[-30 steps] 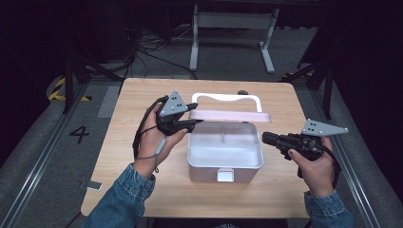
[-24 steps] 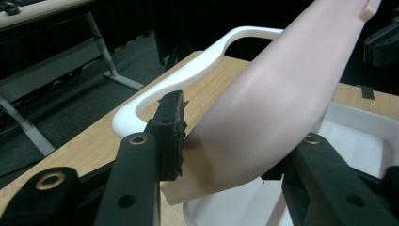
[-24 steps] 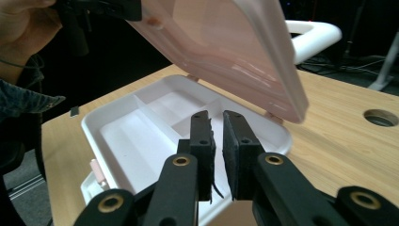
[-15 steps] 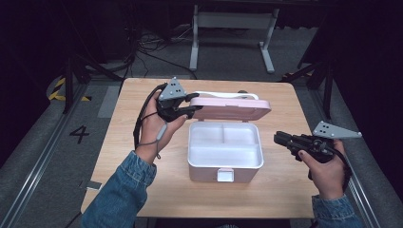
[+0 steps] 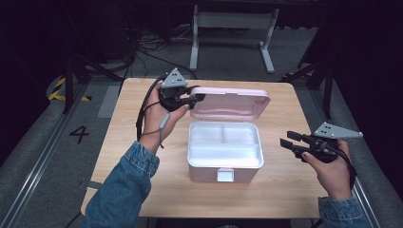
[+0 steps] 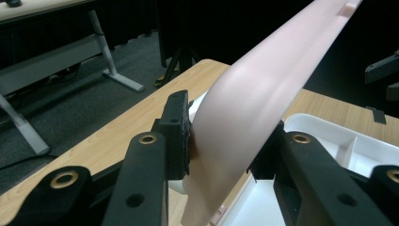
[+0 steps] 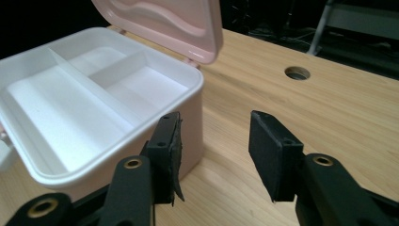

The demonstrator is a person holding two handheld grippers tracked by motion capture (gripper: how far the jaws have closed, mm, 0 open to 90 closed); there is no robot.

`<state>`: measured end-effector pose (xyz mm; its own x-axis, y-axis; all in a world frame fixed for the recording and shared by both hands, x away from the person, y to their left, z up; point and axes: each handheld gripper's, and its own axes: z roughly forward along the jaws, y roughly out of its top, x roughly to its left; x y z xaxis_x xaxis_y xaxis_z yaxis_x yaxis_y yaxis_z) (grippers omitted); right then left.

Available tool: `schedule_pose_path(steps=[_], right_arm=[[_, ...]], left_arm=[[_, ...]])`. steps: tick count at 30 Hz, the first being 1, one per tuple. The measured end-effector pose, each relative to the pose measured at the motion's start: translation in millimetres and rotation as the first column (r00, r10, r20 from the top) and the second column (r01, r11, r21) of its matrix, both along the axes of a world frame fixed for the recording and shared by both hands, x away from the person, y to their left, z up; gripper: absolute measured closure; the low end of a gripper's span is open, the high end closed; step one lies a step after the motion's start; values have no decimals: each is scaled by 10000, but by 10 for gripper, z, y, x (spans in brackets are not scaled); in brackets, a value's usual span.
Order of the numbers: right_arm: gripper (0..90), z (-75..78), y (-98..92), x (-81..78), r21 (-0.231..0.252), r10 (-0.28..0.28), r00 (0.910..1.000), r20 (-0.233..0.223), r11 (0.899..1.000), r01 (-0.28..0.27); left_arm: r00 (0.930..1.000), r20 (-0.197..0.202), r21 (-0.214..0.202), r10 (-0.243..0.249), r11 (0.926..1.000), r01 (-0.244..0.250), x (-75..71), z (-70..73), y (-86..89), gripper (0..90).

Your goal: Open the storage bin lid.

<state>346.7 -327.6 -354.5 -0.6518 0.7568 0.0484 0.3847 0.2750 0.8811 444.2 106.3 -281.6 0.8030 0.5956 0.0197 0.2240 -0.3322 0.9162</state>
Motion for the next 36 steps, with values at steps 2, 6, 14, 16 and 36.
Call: schedule_pose_path(steps=[2,6,14,16,36], right_arm=[[536,-18,-36,10,1,-12,9997,-234,10000,12],[536,-57,-91,18,-6,-99,9989,-461,10000,99],[531,-96,-158,58,378,-151,9976,-679,9991,177],[528,-100,-161,63,475,-200,9973,-710,9986,234],[519,-245,-98,197,776,45,9888,-1490,9970,71]], left_arm=[[10000,-79,-68,44,10000,-44,40,-4,4,668],[9997,-168,-59,169,9998,-170,121,-4,-8,669],[9977,-469,-40,494,9988,-496,321,-22,-41,666],[9972,-548,-31,508,9987,-510,350,-26,-43,665],[9865,-1438,-579,785,9945,-875,787,-205,-71,612]])
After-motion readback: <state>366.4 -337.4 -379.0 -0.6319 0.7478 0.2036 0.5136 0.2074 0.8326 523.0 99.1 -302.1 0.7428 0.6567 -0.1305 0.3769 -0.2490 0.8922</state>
